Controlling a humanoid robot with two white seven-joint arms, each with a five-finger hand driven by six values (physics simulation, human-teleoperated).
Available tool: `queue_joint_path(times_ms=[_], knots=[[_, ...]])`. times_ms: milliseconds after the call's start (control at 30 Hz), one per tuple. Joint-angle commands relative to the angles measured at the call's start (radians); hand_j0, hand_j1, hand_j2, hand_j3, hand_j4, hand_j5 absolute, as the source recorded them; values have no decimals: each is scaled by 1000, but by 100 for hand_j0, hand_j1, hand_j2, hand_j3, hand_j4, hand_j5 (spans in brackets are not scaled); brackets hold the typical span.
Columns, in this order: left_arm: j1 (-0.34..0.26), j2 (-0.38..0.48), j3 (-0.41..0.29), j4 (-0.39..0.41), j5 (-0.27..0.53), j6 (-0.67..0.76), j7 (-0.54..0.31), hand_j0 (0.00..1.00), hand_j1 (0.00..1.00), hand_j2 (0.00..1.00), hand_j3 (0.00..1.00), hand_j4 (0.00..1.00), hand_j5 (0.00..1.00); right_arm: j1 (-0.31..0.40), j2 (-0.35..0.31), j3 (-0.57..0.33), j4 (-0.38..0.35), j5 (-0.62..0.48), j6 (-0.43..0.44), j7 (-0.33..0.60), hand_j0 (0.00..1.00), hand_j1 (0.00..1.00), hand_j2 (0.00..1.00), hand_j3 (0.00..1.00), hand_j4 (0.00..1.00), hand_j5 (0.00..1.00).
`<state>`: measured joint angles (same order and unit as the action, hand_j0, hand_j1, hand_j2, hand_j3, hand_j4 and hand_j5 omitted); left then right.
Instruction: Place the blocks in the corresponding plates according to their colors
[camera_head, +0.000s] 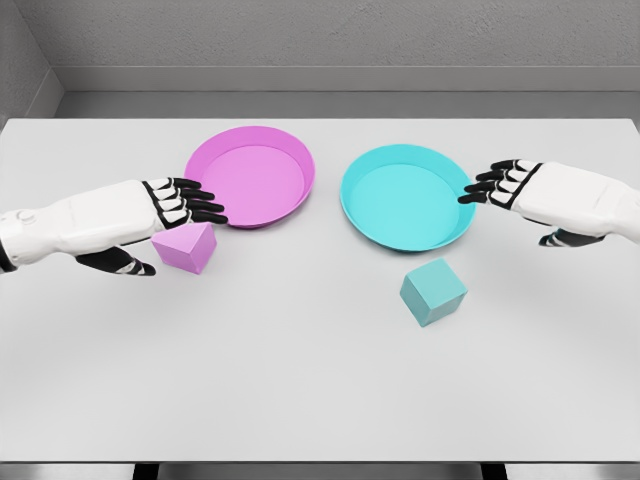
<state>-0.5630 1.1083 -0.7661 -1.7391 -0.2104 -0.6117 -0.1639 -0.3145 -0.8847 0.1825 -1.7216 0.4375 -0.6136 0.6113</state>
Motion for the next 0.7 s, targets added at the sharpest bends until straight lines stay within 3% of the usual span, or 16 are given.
queue_joint_path(times_ms=[0, 233, 300, 367, 433, 500, 667], knots=[[-2, 1, -7, 1, 25, 1, -2, 100, 100, 100, 100, 100, 100, 0, -2, -1, 4, 21, 3, 0, 100, 100, 100, 100, 100, 100], [-11, -7, -62, -5, 23, 3, -20, 100, 100, 100, 100, 100, 100, 32, 32, 3, -3, 37, 3, 0, 100, 100, 100, 100, 100, 100], [-12, -16, -65, -4, 22, 59, -22, 100, 100, 100, 100, 100, 100, 43, 50, 40, -4, 40, 3, 0, 100, 100, 100, 100, 100, 100], [-12, -24, -64, 0, 25, 81, -22, 100, 100, 100, 100, 100, 100, 28, 56, 132, -27, 40, 3, 0, 100, 100, 100, 100, 100, 100], [-21, -33, -64, 3, 29, 202, -20, 100, 100, 100, 100, 100, 100, 25, 56, 143, -36, 40, 3, 0, 100, 100, 100, 100, 100, 100], [-28, -48, -62, 55, 29, 185, -11, 100, 100, 100, 100, 100, 100, 23, 58, 144, -36, 40, 3, 0, 100, 100, 100, 100, 100, 100], [-25, -68, -62, 52, 36, 185, -42, 100, 100, 100, 100, 100, 100, -6, 56, 245, -36, 44, 3, 0, 100, 100, 100, 100, 100, 100]])
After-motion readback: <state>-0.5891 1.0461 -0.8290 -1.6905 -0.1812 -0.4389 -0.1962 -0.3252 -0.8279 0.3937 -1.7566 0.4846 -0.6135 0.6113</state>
